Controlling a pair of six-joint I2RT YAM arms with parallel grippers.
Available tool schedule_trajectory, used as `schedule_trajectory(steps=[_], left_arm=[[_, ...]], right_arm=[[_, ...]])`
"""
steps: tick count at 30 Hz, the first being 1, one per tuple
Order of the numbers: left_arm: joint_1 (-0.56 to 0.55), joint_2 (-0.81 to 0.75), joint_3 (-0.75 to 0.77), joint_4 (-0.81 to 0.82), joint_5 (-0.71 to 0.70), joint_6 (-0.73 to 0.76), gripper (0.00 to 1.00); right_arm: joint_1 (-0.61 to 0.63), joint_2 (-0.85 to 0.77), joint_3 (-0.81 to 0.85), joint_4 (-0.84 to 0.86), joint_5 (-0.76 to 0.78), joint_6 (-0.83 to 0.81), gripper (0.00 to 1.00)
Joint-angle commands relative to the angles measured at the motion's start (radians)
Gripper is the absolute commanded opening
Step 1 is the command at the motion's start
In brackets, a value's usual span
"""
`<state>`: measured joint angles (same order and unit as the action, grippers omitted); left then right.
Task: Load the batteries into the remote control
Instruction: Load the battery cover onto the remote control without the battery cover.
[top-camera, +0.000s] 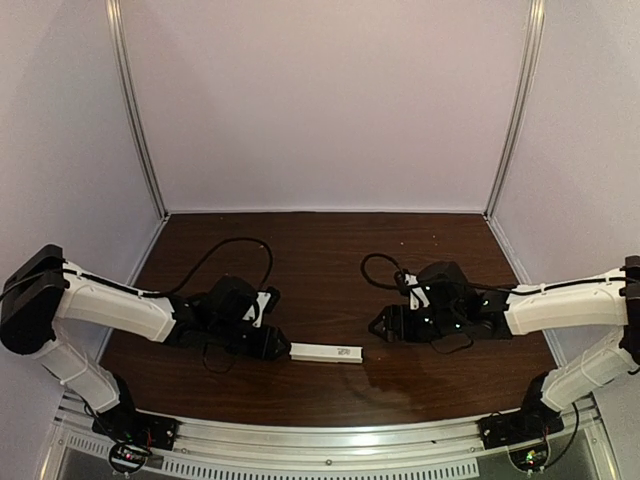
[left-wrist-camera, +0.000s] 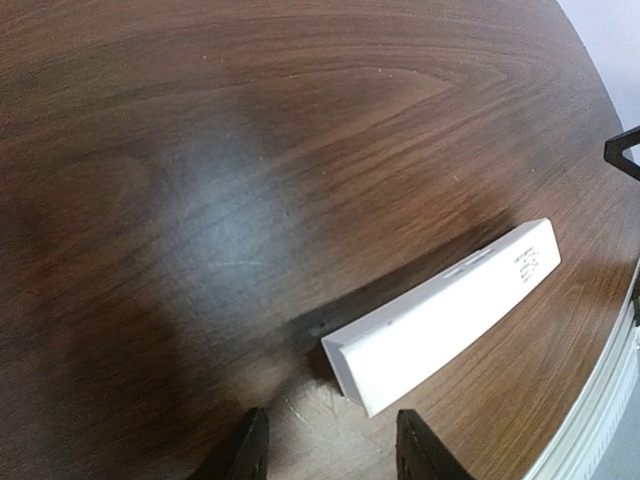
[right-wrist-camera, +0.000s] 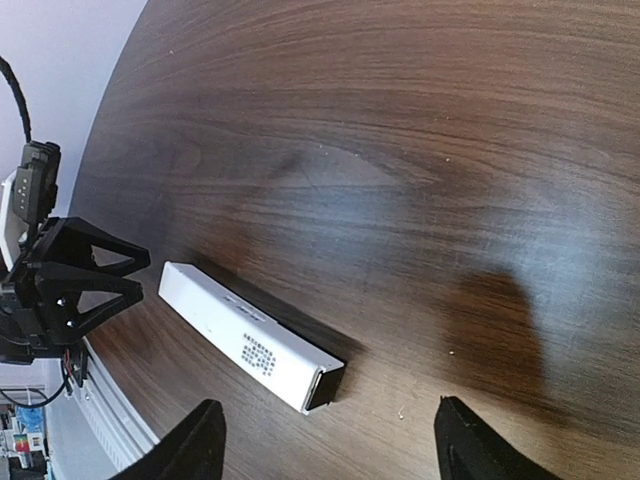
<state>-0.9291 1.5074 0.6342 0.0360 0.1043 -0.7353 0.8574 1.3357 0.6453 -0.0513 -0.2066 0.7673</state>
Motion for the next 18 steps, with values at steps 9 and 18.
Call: schedule_trajectory(steps=[9,18], left_arm=[[-0.032,0.055,0.054,0.043,-0.031,-0.013,0.39],[-0.034,0.080,0.075,0.027,-0.036,-0.006,0.34]], right_arm=[[-0.003,0.117,-0.079,0.251,-0.161,0.145,0.58],[0.007,0.179,-0.083,0.327,-0.204,0.180,0.54]])
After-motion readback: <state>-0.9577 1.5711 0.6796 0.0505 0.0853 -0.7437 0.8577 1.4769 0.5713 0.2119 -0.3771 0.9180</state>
